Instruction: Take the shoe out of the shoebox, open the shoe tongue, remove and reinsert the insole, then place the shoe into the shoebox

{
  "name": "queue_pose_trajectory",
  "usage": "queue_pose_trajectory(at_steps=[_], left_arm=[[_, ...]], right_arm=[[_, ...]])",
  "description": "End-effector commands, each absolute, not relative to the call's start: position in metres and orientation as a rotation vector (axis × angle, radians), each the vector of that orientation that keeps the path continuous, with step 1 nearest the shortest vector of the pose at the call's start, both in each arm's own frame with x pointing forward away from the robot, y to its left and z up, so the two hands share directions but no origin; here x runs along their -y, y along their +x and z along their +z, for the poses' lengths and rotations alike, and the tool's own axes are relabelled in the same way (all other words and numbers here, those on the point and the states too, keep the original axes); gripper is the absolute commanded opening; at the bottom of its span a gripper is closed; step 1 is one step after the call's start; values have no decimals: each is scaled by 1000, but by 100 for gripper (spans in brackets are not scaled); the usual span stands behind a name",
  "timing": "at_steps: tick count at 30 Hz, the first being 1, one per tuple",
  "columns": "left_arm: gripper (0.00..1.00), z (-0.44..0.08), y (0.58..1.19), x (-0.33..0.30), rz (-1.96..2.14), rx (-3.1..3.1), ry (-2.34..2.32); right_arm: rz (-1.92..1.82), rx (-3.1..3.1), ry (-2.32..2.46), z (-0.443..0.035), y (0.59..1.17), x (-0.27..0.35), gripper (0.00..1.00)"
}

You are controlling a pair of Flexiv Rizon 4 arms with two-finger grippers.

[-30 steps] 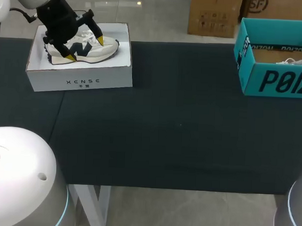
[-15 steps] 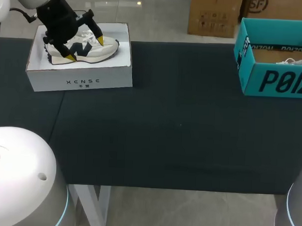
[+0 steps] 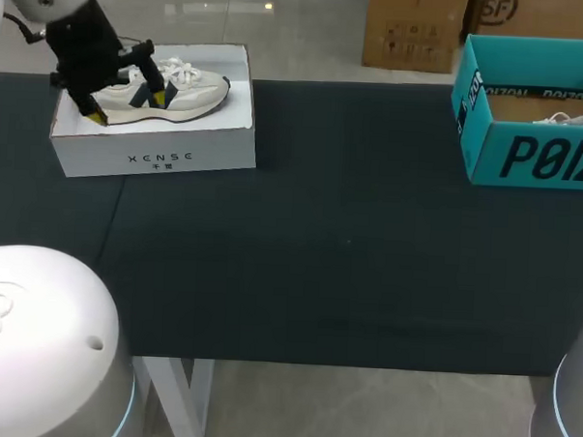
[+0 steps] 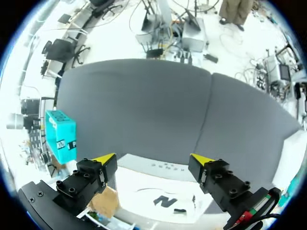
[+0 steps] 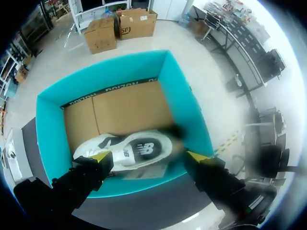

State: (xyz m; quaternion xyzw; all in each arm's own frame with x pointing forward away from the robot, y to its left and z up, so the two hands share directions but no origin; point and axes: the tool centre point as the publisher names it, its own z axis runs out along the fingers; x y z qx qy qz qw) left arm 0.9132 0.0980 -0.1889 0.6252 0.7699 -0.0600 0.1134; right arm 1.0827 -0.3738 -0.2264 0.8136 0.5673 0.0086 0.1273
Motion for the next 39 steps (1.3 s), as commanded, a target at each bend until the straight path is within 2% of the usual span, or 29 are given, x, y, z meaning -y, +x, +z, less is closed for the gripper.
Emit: queue_pose_trajectory(at_steps=[1, 12, 25, 32, 39], left_arm=[[100, -187, 925, -125, -172, -2194, 1916], [100, -206, 949, -177, -129, -2016, 2074], [100, -229, 1013, -235, -75, -2103, 2062], [100, -238, 1039, -252, -67, -2205, 2055], [100, -238, 1039, -252, -67, -2205, 2055]], right_arm=[[25, -1649, 2369, -226, 1083, 374, 100], [25, -1649, 2369, -226, 1083, 374, 100], [25, -1649, 2369, -226, 1083, 374, 100], [25, -1649, 2369, -226, 1083, 374, 100], [25, -1649, 2369, -226, 1083, 374, 100]])
